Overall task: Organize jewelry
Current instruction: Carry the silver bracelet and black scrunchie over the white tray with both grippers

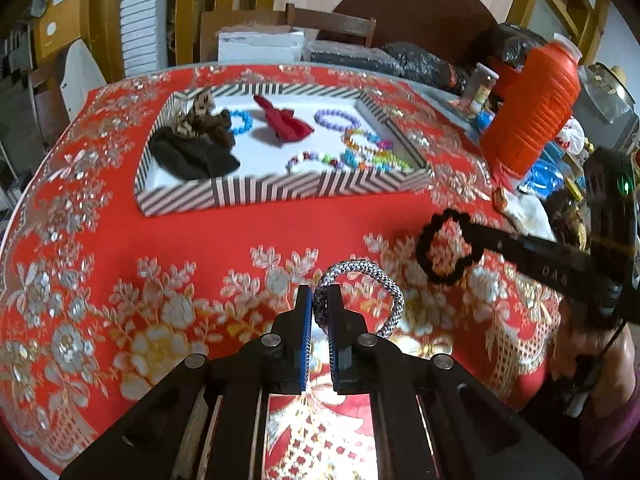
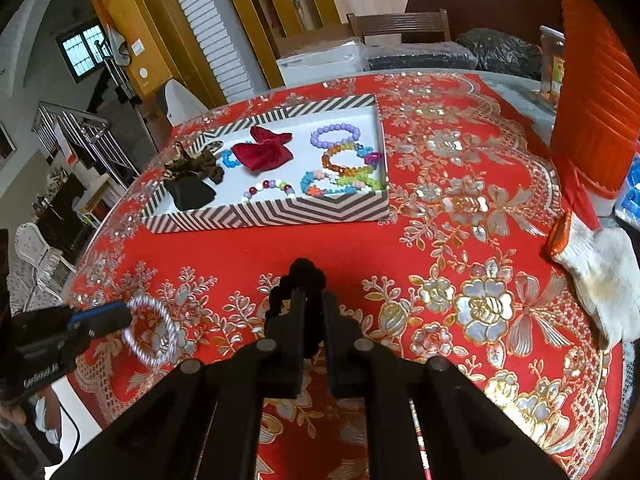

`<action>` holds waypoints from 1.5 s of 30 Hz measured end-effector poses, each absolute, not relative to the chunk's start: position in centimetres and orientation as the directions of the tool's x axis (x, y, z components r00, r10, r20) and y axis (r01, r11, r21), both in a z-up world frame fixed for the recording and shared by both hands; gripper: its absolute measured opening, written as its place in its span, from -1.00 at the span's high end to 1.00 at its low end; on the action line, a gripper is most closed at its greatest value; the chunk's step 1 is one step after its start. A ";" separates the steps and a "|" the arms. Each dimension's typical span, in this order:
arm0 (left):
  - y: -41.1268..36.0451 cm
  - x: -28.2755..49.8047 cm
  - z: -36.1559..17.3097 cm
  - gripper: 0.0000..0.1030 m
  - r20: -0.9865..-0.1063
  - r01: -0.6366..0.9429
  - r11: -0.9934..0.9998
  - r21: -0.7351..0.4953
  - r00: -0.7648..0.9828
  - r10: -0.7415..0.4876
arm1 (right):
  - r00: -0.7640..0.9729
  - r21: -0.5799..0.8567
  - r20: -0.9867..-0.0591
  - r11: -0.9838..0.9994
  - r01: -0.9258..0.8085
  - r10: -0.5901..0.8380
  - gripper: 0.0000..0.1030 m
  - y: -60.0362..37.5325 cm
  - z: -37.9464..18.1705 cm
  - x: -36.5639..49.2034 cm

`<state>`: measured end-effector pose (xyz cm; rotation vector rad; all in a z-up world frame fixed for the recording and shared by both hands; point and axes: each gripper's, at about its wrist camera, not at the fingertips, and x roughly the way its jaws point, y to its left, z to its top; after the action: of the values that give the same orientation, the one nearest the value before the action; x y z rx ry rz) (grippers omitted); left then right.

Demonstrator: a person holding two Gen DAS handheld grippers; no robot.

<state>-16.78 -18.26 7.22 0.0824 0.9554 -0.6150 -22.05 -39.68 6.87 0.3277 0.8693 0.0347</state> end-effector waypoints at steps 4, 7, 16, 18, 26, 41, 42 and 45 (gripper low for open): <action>-18.7 -15.9 7.8 1.00 -0.776 0.526 0.825 -0.206 0.426 -0.465 | 0.658 0.305 -0.735 0.947 0.106 0.163 0.84 -39.9 7.1 -21.9; -19.3 -15.4 8.1 1.00 -0.776 0.533 0.824 -0.190 0.433 -0.458 | 0.663 0.307 -0.732 0.944 0.118 0.155 0.85 -40.3 7.2 -22.0; -20.9 -14.0 9.1 1.00 -0.778 0.520 0.836 -0.175 0.447 -0.441 | 0.691 0.322 -0.708 0.938 0.131 0.147 0.85 -41.9 8.0 -22.8; -21.3 -14.0 9.4 1.00 -0.775 0.521 0.836 -0.173 0.452 -0.442 | 0.694 0.333 -0.704 0.933 0.138 0.148 0.84 -42.3 8.1 -22.9; -21.9 -14.0 9.4 1.00 -0.770 0.530 0.829 -0.177 0.449 -0.452 | 0.692 0.330 -0.707 0.933 0.145 0.142 0.85 -42.5 8.0 -22.9; -19.7 -11.6 9.4 1.00 -0.760 0.487 0.852 -0.193 0.474 -0.444 | 0.691 0.320 -0.710 0.937 0.141 0.139 0.84 -41.9 8.7 -22.6; -19.4 -11.2 9.5 1.00 -0.759 0.479 0.857 -0.190 0.481 -0.438 | 0.695 0.319 -0.705 0.938 0.134 0.140 0.84 -41.8 9.0 -22.5; -19.0 -10.3 9.6 1.00 -0.756 0.462 0.868 -0.180 0.499 -0.423 | 0.703 0.307 -0.698 0.944 0.120 0.138 0.84 -41.4 10.0 -22.3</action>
<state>-10.27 -19.05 9.56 0.0479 0.9013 -0.5356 -22.27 -41.41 10.05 0.3447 0.7955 0.0103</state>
